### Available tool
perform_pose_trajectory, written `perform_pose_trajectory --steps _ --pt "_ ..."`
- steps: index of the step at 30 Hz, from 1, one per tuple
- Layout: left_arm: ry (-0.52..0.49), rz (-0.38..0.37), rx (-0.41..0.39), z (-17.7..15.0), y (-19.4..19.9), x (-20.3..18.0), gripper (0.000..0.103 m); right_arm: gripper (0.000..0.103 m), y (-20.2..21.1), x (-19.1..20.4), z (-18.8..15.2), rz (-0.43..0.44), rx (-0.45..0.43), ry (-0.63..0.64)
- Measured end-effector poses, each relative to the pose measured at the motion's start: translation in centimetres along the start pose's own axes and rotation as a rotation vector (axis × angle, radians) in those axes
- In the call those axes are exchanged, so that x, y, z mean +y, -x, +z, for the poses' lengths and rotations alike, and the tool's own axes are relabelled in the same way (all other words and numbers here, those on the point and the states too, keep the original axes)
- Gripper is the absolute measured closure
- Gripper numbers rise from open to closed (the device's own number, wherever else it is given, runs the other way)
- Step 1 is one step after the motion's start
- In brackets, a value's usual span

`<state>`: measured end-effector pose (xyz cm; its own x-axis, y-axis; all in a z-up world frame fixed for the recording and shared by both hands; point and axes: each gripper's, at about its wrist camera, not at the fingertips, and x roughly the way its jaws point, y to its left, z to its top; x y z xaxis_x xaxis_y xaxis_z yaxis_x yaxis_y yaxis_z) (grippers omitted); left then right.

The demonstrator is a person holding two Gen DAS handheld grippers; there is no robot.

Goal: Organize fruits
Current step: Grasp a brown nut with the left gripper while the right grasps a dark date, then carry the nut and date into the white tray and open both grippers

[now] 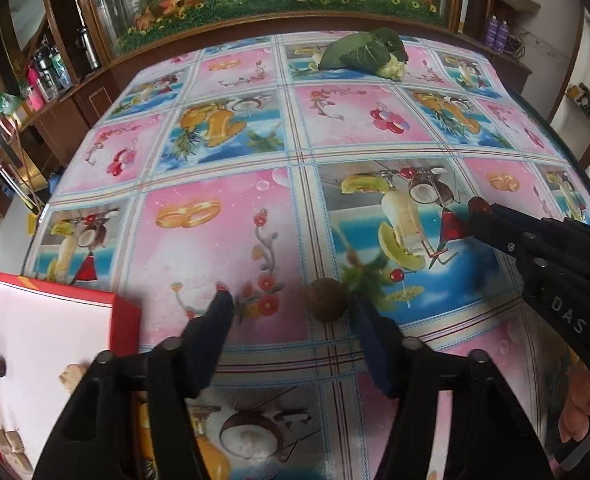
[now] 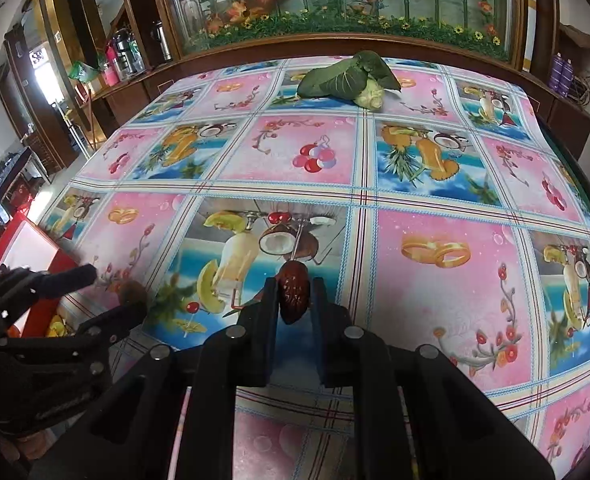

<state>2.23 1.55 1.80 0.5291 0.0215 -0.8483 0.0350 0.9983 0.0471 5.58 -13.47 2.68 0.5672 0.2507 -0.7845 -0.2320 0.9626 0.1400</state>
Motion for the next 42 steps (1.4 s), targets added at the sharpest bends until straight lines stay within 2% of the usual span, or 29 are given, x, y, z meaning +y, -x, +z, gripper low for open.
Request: perform_pose_trajectory --steps 2,4,6,7,12,17,19,22,25,29,32,37,42 --pt "0.011 -0.033 0.007 0.0 -0.4 0.1 0.06 0.086 0.1 0.0 0.1 0.003 -0.002 -0.005" --pt "0.008 -0.044 0.001 0.1 -0.5 0.1 0.064 0.086 0.0 0.0 0.1 0.004 0.001 -0.01" --pt "0.005 -0.064 -0.003 0.1 -0.5 0.0 0.078 0.086 -0.1 0.0 0.0 0.006 0.004 -0.012" --pt "0.005 -0.066 -0.005 0.1 -0.5 -0.1 0.081 0.086 -0.2 0.0 0.0 0.007 0.006 -0.015" --pt "0.019 -0.076 -0.021 -0.2 0.3 0.4 0.081 0.086 -0.1 0.0 -0.1 0.01 -0.001 -0.023" --pt "0.048 -0.06 -0.075 -0.8 3.2 1.8 0.081 0.086 0.6 0.4 0.0 0.033 -0.039 -0.034" --pt "0.069 -0.063 -0.102 -1.2 4.8 2.7 0.081 0.086 0.9 0.6 0.0 0.072 -0.053 -0.06" --pt "0.075 -0.024 -0.147 -2.2 7.2 4.2 0.081 0.085 1.3 1.6 -0.1 0.129 -0.072 -0.101" --pt "0.087 0.002 -0.181 -3.3 9.1 6.4 0.081 0.085 2.3 4.0 -0.3 0.176 -0.111 -0.087" --pt "0.129 0.071 -0.206 -4.9 10.8 10.3 0.081 0.085 3.0 8.4 -0.5 0.264 -0.129 -0.069" --pt "0.173 0.128 -0.205 -6.2 11.3 13.7 0.081 0.085 2.7 13.3 -0.3 0.314 -0.107 -0.001" --pt "0.242 0.215 -0.178 -8.1 10.9 18.9 0.081 0.085 1.7 21.2 0.2 0.334 -0.056 0.142" --pt "0.293 0.248 -0.127 -9.6 9.3 22.1 0.081 0.085 0.3 26.3 0.0 0.339 -0.001 0.226"
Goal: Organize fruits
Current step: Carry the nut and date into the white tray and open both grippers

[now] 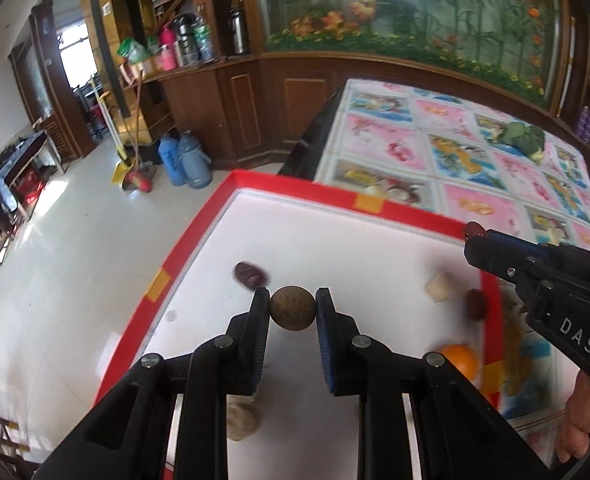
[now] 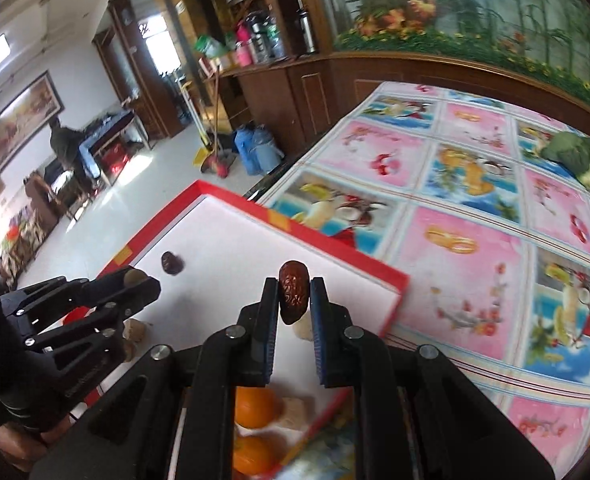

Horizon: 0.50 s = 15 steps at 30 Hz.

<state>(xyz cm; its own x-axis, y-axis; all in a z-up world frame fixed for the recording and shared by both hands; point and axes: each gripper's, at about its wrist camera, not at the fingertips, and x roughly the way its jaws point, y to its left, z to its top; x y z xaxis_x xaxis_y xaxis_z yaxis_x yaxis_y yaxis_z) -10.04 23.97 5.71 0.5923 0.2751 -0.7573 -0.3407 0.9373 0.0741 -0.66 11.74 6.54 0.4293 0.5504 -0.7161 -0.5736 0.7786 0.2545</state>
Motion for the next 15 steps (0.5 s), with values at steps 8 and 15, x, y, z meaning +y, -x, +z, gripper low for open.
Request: perform_pose_trajectory --steps 8,15 --pt "0.01 0.032 0.047 -0.7 -2.0 1.8 0.081 0.085 -4.1 2.9 -0.1 -0.007 0.122 0.032" --pt "0.013 0.055 0.079 -0.9 -2.8 2.9 0.08 0.085 -6.3 3.7 -0.2 -0.039 0.214 0.044"
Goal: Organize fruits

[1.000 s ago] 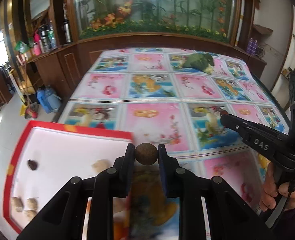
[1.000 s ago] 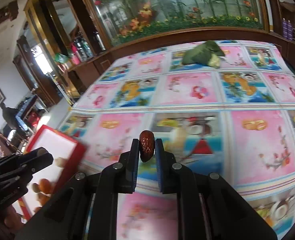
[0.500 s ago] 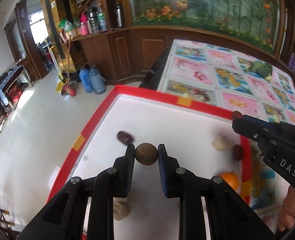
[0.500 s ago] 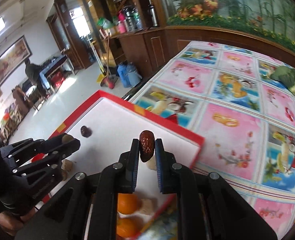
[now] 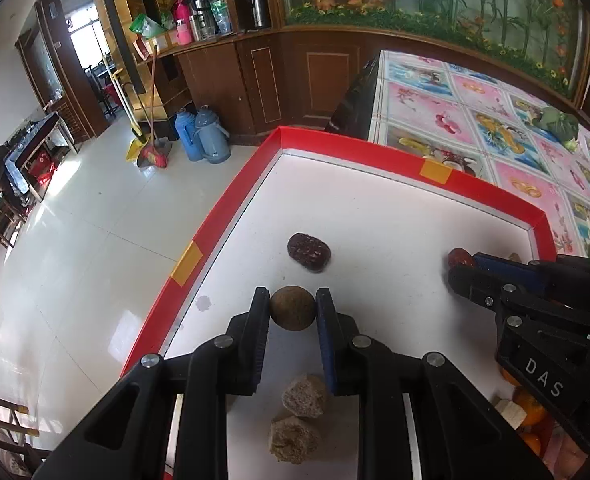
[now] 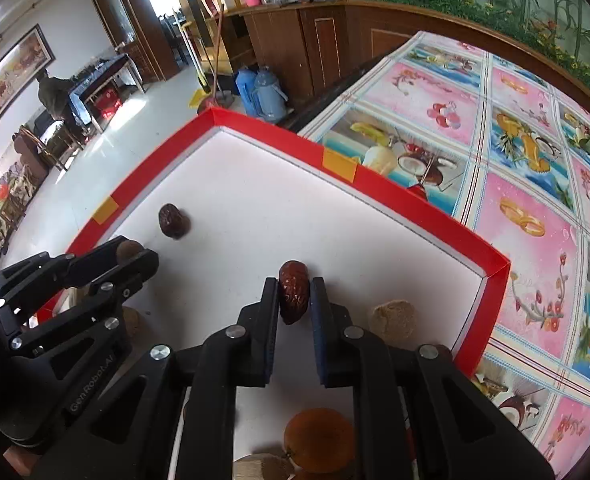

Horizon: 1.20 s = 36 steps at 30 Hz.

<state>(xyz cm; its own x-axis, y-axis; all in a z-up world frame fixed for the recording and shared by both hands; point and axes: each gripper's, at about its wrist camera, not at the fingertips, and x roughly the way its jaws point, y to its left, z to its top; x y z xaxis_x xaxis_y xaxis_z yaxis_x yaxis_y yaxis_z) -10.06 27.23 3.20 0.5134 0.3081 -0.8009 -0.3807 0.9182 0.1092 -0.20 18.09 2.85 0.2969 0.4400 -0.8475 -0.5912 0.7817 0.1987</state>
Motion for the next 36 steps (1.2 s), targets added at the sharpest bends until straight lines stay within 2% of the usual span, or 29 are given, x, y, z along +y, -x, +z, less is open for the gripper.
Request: perform_pose_trajectory --steps 4,5,6,8,11,16,18,20,22,26,29,31,33,36 --pt "0.0 0.008 0.013 -0.2 -0.3 0.1 0.079 0.085 -0.4 0.2 0.0 -0.008 0.014 0.003" --pt "0.0 0.021 0.015 -0.2 -0.3 0.1 0.073 0.085 -0.4 0.1 0.0 -0.009 0.018 0.006" --pt "0.002 0.034 0.016 -0.2 -0.3 0.1 0.06 0.084 -0.3 0.2 0.0 -0.009 0.024 0.008" --pt "0.014 0.042 0.009 -0.3 0.1 0.3 0.042 0.083 0.0 0.3 -0.2 0.0 0.03 0.006" --pt "0.015 0.059 -0.013 -0.6 1.1 0.2 0.041 0.083 1.4 0.1 -0.8 0.016 -0.004 -0.002" --pt "0.043 0.06 -0.074 -1.0 4.0 0.0 0.027 0.083 6.2 -0.3 -2.4 0.007 -0.133 -0.016" --pt "0.051 0.064 -0.114 -1.2 5.6 -0.3 0.025 0.076 8.7 -0.8 -3.4 -0.012 -0.196 -0.029" --pt "0.057 0.064 -0.152 -1.3 7.3 -0.7 0.024 0.049 11.3 -1.2 -4.3 -0.043 -0.269 -0.044" --pt "0.061 0.065 -0.191 -1.6 9.0 -1.2 0.023 0.036 14.3 -1.6 -5.7 -0.087 -0.367 -0.059" --pt "0.055 0.056 -0.266 -2.4 12.4 -2.6 0.02 0.024 19.3 -2.1 -8.4 -0.148 -0.494 -0.068" --pt "0.052 0.052 -0.323 -3.3 14.9 -3.5 0.016 0.016 22.2 -2.6 -10.5 -0.163 -0.562 -0.098" --pt "0.053 0.044 -0.357 -4.1 16.5 -3.8 0.012 0.014 23.5 -2.7 -12.0 -0.161 -0.587 -0.114" --pt "0.063 0.052 -0.395 -5.0 18.0 -4.0 0.001 0.012 24.7 -2.6 -13.6 -0.16 -0.607 -0.123" --pt "0.08 0.063 -0.452 -6.3 20.0 -3.7 0.0 0.011 25.8 -2.2 -15.5 -0.165 -0.62 -0.13"
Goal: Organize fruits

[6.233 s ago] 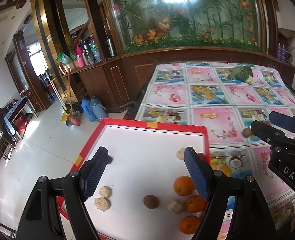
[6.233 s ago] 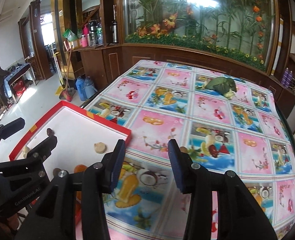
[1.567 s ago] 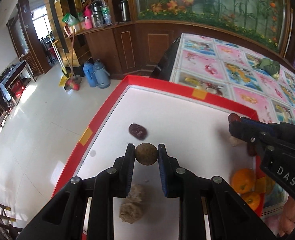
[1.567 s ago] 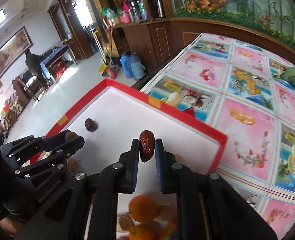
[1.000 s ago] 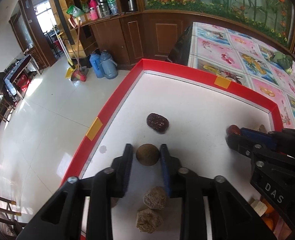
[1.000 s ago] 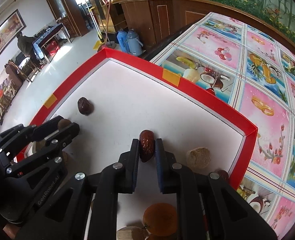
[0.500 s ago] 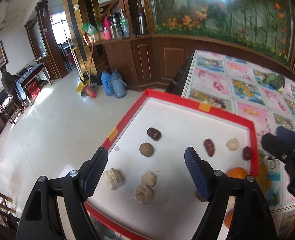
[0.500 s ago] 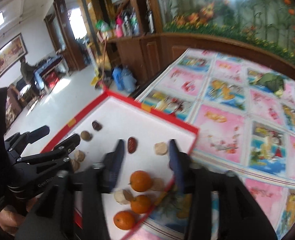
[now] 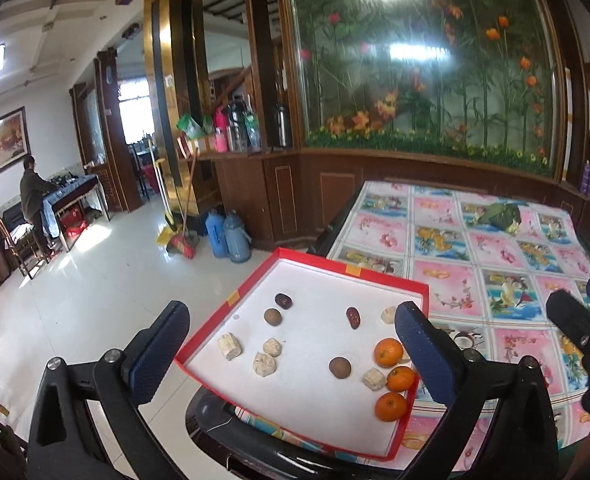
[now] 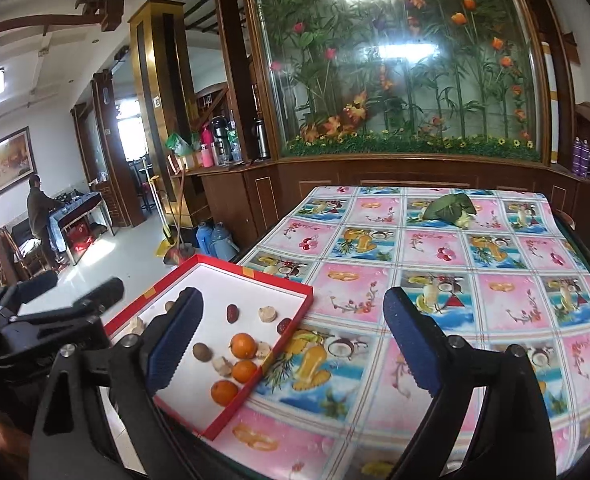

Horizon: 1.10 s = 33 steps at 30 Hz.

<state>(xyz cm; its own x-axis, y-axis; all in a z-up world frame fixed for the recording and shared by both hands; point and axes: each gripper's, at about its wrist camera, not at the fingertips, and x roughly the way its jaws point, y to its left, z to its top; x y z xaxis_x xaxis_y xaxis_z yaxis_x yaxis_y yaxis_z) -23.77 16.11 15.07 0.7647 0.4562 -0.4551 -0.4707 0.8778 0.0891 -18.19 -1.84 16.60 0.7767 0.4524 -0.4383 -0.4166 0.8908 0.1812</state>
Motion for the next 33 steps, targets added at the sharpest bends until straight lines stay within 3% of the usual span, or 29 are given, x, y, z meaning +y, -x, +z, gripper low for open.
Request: perform_pose_trajectory --steps 7,12,16,23,33 --pt "0.005 -0.003 -0.049 -1.2 4.0 1.0 0.0 0.01 4.9 1.5 -2.0 -0.001 -0.051 0.009" --pt "0.0 0.04 -0.119 -2.5 6.9 1.7 0.0 0.006 7.8 2.6 -3.2 -0.013 -0.086 -0.001" --pt "0.025 0.016 -0.137 -3.1 7.9 2.7 0.0 0.006 9.2 3.5 -3.9 -0.007 -0.1 -0.005" --pt "0.033 0.012 -0.127 -3.5 7.3 2.8 0.0 0.005 9.9 4.8 -4.6 -0.028 -0.141 0.028" --pt "0.015 0.018 -0.113 -4.8 7.9 2.9 0.0 0.005 9.1 4.0 -5.2 -0.015 -0.121 -0.061"
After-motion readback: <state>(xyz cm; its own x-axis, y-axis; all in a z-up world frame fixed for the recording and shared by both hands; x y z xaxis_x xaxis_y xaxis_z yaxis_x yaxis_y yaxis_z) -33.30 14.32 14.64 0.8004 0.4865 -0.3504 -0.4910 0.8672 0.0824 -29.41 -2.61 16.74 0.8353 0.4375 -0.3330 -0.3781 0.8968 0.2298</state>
